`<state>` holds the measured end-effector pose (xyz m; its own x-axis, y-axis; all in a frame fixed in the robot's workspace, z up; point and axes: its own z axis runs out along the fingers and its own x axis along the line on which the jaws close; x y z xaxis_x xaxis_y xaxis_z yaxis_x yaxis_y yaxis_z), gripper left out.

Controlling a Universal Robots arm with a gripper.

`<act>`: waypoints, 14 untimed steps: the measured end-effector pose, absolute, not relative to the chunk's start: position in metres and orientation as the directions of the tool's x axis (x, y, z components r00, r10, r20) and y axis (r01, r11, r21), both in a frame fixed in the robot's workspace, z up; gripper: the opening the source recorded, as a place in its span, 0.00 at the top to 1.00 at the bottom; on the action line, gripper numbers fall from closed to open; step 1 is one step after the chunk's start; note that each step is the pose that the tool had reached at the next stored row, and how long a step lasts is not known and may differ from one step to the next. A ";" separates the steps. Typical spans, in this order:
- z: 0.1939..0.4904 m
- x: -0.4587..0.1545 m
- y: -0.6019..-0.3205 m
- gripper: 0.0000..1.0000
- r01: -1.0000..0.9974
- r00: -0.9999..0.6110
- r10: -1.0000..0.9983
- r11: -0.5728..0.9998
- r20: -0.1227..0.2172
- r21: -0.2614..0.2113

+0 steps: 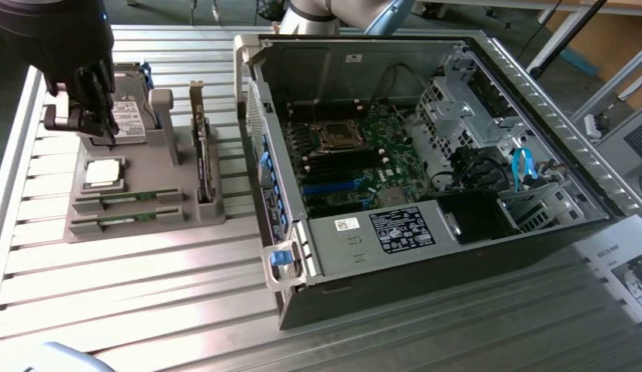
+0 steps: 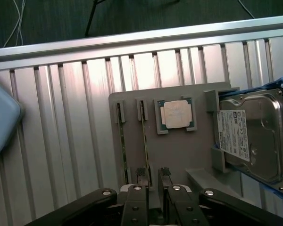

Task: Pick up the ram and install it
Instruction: 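Pick up the ram and move it above insertion slot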

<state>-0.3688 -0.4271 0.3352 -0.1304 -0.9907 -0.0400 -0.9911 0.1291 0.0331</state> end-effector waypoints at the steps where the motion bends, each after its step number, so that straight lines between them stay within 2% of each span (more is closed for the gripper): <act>1: 0.334 -0.369 -0.427 0.76 -0.991 -0.130 -0.991 0.129 -0.040 0.033; 14: 0.324 -0.369 -0.427 0.76 -0.991 -0.130 -0.991 0.129 -0.040 0.033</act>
